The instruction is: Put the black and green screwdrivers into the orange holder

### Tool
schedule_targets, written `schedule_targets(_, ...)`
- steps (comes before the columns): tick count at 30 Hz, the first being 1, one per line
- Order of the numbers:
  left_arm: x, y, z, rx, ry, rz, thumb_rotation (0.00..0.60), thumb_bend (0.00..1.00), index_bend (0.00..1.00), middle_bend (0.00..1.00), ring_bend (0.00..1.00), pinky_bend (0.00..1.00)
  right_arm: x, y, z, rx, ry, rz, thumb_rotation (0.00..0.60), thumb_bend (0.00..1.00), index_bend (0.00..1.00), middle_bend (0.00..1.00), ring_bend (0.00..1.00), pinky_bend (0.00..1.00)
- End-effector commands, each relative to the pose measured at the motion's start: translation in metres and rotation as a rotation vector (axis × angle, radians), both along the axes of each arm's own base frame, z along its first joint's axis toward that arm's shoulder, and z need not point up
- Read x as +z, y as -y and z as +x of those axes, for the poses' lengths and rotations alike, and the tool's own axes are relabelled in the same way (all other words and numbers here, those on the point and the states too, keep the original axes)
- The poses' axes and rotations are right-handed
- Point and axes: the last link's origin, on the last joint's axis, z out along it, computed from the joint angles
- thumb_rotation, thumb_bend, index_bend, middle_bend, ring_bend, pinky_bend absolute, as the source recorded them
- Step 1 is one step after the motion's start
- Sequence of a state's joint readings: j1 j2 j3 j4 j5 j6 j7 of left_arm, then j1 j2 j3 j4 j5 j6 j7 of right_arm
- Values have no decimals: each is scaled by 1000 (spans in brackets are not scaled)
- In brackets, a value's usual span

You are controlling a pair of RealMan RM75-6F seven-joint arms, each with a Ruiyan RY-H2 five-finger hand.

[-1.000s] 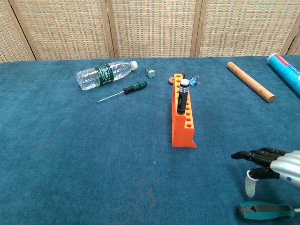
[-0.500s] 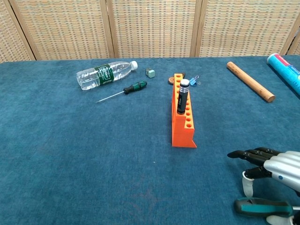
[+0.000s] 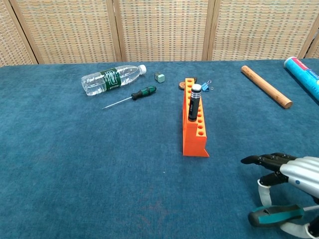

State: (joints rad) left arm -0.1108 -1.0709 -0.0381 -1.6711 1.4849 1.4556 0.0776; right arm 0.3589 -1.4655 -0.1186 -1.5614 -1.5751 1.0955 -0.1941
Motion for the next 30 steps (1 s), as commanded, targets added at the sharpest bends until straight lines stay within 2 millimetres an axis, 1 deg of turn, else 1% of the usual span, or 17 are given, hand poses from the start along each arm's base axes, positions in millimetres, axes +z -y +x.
schedule_targets(1,0,0,0,1,1,0,600,0,0,0,0,0,7,3,7,-2,54,-13,600,313,631,54,0,0)
schedule_targets(4,0,0,0,1,2,-1,600,0,0,0,0,0,19,7,16,-9,124,-32,600,314,635,70,0,0)
schedule_targets(7,0,0,0,1,2,-3,600,0,0,0,0,0,37,15,29,-10,208,-64,600,316,640,82,0,0)
schedule_targets(11,-1,-1,0,2,3,-9,600,0,0,0,0,0,64,30,46,-25,317,-120,600,316,646,94,0,0)
schedule_targets(18,-1,-2,0,3,5,-11,600,0,0,0,0,0,101,54,70,-82,472,-167,600,320,646,124,0,0)
schedule_targets(23,-1,-4,0,8,6,-12,600,0,0,0,0,0,119,69,84,-123,551,-166,600,330,647,152,0,0)
schedule_targets(27,-1,-5,-1,13,6,-12,600,0,0,0,0,0,130,82,97,-129,593,-174,600,333,650,204,0,0)
schedule_targets(29,-1,-6,-1,15,5,-12,600,0,0,0,0,0,136,91,105,-124,607,-183,600,336,651,214,0,0)
schedule_targets(30,-1,-7,-1,16,3,-11,600,0,0,0,0,0,139,99,111,-115,609,-196,600,337,651,218,0,0)
